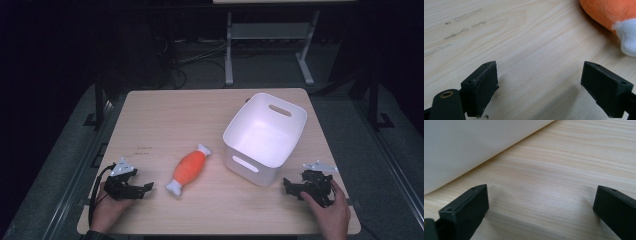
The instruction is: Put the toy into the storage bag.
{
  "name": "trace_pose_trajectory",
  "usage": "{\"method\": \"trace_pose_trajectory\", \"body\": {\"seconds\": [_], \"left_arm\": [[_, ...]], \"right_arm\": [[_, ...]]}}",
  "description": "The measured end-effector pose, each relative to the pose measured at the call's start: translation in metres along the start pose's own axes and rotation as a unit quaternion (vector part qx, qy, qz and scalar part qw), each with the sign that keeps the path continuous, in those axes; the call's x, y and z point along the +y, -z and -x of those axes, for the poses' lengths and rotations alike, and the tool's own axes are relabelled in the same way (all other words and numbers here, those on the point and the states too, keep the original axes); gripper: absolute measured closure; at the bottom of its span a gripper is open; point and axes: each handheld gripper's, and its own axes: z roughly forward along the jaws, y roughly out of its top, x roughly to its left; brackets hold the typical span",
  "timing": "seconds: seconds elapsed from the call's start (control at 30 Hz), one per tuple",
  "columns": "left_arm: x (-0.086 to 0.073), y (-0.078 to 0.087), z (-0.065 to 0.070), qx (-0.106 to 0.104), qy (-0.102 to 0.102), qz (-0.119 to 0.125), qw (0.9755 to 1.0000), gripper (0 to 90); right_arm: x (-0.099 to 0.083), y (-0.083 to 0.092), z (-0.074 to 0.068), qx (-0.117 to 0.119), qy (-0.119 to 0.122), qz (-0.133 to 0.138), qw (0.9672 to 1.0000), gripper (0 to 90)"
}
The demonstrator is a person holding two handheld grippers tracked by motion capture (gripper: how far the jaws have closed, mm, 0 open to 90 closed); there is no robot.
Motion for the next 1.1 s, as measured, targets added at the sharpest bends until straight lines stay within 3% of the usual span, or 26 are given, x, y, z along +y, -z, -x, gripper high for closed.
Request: {"method": "trace_pose_trajectory", "body": {"seconds": [0.27, 1.1], "left_arm": [[0.006, 0.006, 0.000, -0.001, 0.009, 0.003, 1.0000, 13.3], [0.035, 0.007, 0.010, -0.028, 0.007, 0.003, 0.9996, 13.5]], "right_arm": [[0.000, 0.000, 0.000, 0.000, 0.000, 0.000, 1.0000, 0.0], [0.000, 0.000, 0.000, 0.000, 0.000, 0.000, 1.0000, 0.0]]}}
